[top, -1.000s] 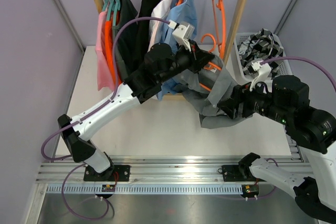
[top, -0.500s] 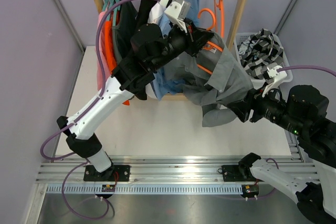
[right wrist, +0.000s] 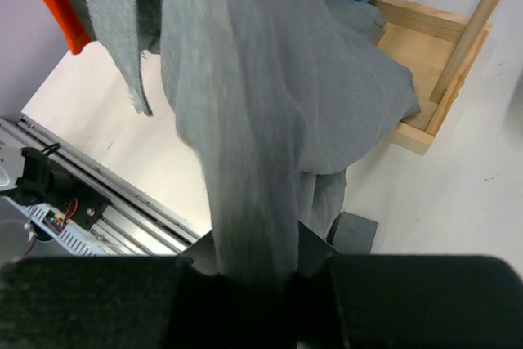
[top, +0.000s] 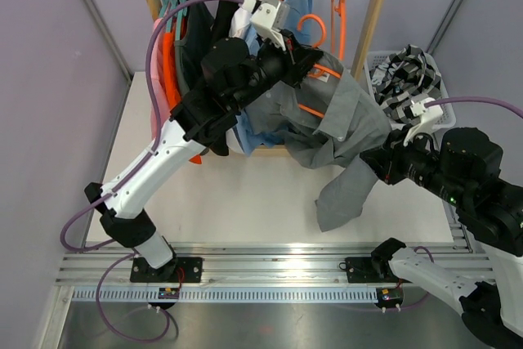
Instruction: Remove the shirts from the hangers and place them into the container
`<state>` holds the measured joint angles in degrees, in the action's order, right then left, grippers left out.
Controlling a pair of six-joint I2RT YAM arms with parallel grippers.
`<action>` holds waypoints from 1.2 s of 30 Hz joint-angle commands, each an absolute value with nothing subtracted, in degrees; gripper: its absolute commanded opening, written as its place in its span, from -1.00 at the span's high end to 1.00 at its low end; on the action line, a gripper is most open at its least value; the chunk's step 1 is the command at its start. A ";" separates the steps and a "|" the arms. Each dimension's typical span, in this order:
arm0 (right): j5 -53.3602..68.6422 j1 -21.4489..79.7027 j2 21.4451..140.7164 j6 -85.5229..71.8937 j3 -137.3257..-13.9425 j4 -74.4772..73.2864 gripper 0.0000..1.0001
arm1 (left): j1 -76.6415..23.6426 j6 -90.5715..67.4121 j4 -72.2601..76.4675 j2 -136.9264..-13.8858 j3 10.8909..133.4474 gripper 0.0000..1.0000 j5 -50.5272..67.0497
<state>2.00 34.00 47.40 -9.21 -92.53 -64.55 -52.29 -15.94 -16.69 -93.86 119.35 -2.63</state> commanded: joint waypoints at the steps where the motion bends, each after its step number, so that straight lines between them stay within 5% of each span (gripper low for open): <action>1: -3.24 34.10 45.53 -10.46 -92.90 -66.62 1.00 | -45.62 -15.55 -8.62 -87.81 118.66 1.00 -13.44; 11: -18.18 34.10 42.81 -12.21 -93.25 -66.53 1.00 | -43.95 -6.42 -4.40 -81.83 116.46 1.00 -27.07; 17: -22.93 34.01 43.33 -13.00 -92.37 -66.53 1.00 | -43.86 -7.21 -2.38 -78.32 110.93 1.00 -26.45; 27: -51.92 34.10 40.17 -20.56 -94.92 -68.47 1.00 | -43.86 -5.80 -1.14 -73.92 108.20 1.00 -26.81; 36: -53.97 34.10 40.86 -21.27 -93.08 -69.25 1.00 | -43.95 -13.61 -0.44 -70.93 103.36 1.00 -19.53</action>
